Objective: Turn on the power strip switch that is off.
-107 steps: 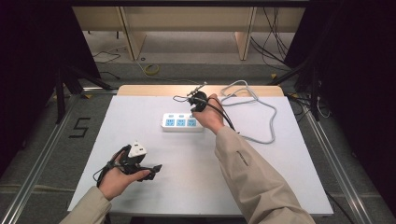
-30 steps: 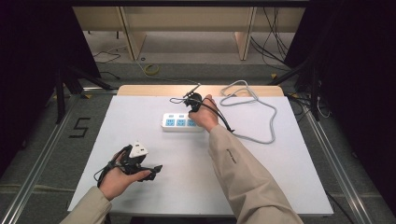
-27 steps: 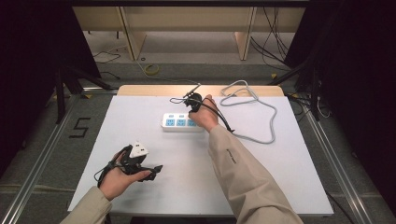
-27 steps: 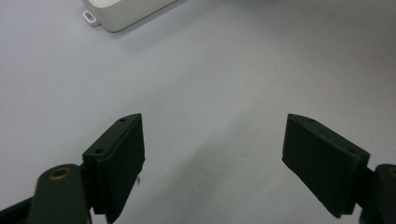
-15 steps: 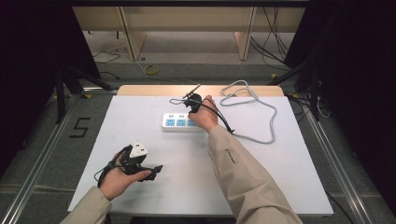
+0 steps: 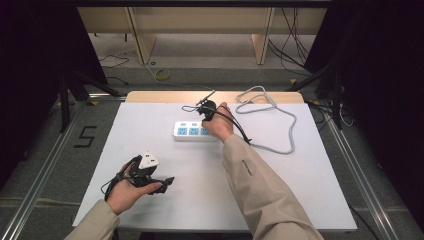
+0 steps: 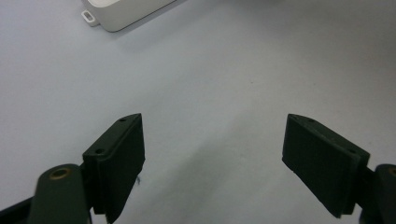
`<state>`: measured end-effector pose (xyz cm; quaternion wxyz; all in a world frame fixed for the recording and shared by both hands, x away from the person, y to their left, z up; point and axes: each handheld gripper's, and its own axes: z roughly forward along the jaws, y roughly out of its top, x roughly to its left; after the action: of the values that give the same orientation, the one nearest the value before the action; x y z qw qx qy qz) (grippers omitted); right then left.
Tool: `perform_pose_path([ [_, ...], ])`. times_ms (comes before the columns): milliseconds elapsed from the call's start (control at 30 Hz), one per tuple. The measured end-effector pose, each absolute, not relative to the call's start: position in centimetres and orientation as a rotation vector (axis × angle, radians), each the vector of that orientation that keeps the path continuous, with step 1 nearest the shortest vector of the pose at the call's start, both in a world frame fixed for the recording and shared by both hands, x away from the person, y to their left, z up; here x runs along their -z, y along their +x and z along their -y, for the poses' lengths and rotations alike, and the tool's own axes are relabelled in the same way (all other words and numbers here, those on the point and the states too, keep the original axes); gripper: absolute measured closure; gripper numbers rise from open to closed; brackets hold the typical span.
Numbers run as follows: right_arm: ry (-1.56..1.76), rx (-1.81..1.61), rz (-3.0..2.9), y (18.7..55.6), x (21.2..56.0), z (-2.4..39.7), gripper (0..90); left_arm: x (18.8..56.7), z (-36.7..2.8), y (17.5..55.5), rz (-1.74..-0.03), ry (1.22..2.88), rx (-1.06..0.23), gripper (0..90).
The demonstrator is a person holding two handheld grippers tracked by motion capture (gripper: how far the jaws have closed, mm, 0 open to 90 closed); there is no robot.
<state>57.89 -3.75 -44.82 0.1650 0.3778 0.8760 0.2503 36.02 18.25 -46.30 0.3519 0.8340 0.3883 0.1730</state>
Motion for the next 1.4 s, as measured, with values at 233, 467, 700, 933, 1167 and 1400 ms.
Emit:
perform_pose_path([
  [233, 1.077, -0.715, -2.489, 57.9, 44.8, 3.8, 90.0, 46.3, -18.3, 36.0, -1.006, 2.158, -0.448, 20.9],
  [467, 1.076, -0.708, -2.476, 57.7, 44.8, 3.6, 90.0, 46.3, -18.3, 36.0, -1.007, 2.158, -0.45, 20.9],
  [700, 1.079, -0.711, -2.475, 57.7, 44.7, 4.0, 90.0, 46.3, -18.3, 36.0, -1.006, 2.157, -0.451, 20.9],
  [933, 1.089, -0.765, -2.459, 57.5, 44.0, 4.7, 90.0, 46.3, -18.2, 36.0, -1.006, 2.157, -0.449, 20.9],
  [1167, 1.097, -0.809, -2.454, 56.9, 43.6, 5.7, 87.8, 46.3, -18.2, 36.0, -1.005, 2.16, -0.454, 20.9],
  [1400, 1.101, -0.844, -2.437, 56.3, 43.2, 7.0, 83.9, 46.3, -18.2, 36.1, -1.01, 2.158, -0.457, 20.9],
])
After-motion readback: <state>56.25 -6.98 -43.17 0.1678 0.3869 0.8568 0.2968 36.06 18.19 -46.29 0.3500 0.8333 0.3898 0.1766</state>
